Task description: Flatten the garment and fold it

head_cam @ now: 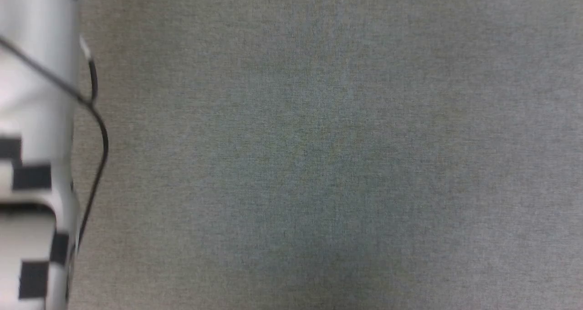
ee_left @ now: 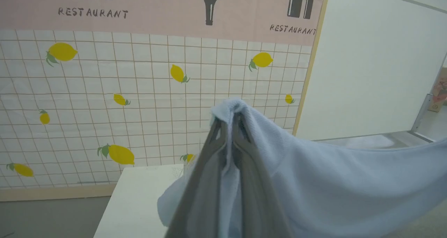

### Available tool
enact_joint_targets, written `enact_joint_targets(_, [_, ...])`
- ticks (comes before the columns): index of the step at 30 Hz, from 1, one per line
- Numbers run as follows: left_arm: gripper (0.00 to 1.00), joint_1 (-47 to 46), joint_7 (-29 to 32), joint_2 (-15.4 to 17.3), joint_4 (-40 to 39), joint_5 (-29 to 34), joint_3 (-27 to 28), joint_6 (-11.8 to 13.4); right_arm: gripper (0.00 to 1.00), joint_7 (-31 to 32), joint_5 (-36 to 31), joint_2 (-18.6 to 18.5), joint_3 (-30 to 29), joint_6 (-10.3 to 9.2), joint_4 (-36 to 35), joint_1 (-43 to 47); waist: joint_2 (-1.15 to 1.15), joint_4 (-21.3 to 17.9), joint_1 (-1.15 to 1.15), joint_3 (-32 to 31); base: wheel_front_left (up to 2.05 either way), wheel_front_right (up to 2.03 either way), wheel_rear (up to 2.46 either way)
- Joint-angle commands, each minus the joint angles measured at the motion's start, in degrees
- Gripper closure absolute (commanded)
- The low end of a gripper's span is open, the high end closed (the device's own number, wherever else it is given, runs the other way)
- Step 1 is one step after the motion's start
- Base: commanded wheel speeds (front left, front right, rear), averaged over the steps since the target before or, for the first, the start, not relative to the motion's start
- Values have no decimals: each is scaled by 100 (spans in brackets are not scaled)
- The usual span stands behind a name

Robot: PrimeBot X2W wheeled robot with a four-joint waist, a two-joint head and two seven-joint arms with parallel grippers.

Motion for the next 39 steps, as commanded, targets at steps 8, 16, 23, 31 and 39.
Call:
enact_joint_targets(8, [100, 2457, 336, 420, -2102, -393, 65, 249, 100, 298, 1008, -776, -335, -9, -1654, 2054, 0, 107, -1, -542, 0, 0, 0])
enact_joint_targets(16, [100, 4297, 797, 602, -3242, -605, 73, 698, 100, 563, 1172, -475, -1094, -9, -2728, 3975, 0, 99, -1, -1040, 0, 0, 0])
enact_joint_targets(23, [100, 5625, 1035, 649, -3752, -915, 158, 1009, 100, 607, 1098, 0, -1448, -9, -3226, 5148, 0, 81, -1, -1443, 0, 0, 0])
enact_joint_targets(31, [100, 6954, 1282, 695, -4025, -1290, 199, 1224, 100, 626, 1103, 435, -1787, -9, -3601, 6208, 0, 120, -1, -2057, 0, 0, 0])
enact_joint_targets(39, [100, 7960, 1893, 904, -4483, -1640, 94, 1366, 100, 877, 1236, 790, -2170, -9, -4066, 7210, 0, 152, -1, -2565, 0, 0, 0])
